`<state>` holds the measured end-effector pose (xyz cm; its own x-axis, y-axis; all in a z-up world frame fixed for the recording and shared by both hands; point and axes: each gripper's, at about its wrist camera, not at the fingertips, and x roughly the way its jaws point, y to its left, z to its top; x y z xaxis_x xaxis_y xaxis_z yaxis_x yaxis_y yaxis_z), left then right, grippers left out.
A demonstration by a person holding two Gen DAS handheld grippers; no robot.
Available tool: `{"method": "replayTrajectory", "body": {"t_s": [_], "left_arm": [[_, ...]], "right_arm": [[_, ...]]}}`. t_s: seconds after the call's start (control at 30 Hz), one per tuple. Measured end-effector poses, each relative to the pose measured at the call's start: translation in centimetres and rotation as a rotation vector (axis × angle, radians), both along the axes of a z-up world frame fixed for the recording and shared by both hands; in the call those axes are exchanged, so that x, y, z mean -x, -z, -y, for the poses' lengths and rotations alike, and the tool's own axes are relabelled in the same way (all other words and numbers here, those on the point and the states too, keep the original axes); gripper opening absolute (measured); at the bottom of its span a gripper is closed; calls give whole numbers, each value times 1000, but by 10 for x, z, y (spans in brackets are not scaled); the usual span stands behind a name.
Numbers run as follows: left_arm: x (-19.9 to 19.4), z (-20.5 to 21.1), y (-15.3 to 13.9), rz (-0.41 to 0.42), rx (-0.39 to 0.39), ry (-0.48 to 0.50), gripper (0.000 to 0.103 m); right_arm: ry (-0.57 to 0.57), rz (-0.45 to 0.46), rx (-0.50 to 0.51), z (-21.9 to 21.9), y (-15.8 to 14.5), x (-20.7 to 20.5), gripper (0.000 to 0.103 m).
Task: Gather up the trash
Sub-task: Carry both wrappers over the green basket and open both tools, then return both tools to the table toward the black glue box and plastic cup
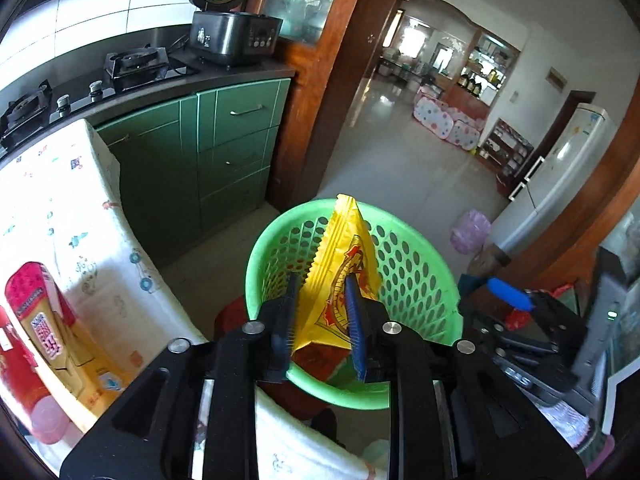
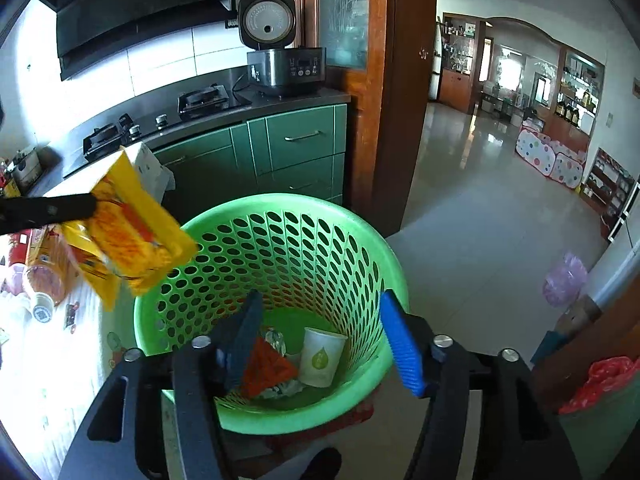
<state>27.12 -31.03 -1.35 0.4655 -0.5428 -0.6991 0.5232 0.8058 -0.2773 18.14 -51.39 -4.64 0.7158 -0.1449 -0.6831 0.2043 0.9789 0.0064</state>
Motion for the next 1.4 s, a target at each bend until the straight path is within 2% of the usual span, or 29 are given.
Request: {"method": "replayTrajectory", "body": {"t_s": [0.1, 0.17, 0.23, 0.43, 0.6, 1.0, 1.2, 1.4], "left_arm": [[-1, 3, 7, -11, 4, -4, 40], [0, 3, 10, -2, -1, -14, 55], [2, -1, 11, -3, 0, -22, 58], [21, -24, 0, 24, -14, -65, 58], [44, -65, -17, 47, -28, -136, 58], [96, -217, -38, 73, -19, -398, 58], [123, -281, -36, 85, -29, -506, 60], [152, -339, -27, 73, -28, -621, 62]], "right_arm": [[-4, 8, -11, -3, -1, 5, 70], [-5, 11, -11, -5, 0, 9, 73], [-11, 13, -16, -8, 0, 12, 76], [-51, 22, -66, -24, -3, 19, 78], [-104, 33, -114, -46, -13, 23, 81], [-338, 60, -142, -142, -27, 34, 89], [-488, 40, -151, -201, -20, 27, 90], [-618, 10, -108, -254, -9, 15, 90]]}}
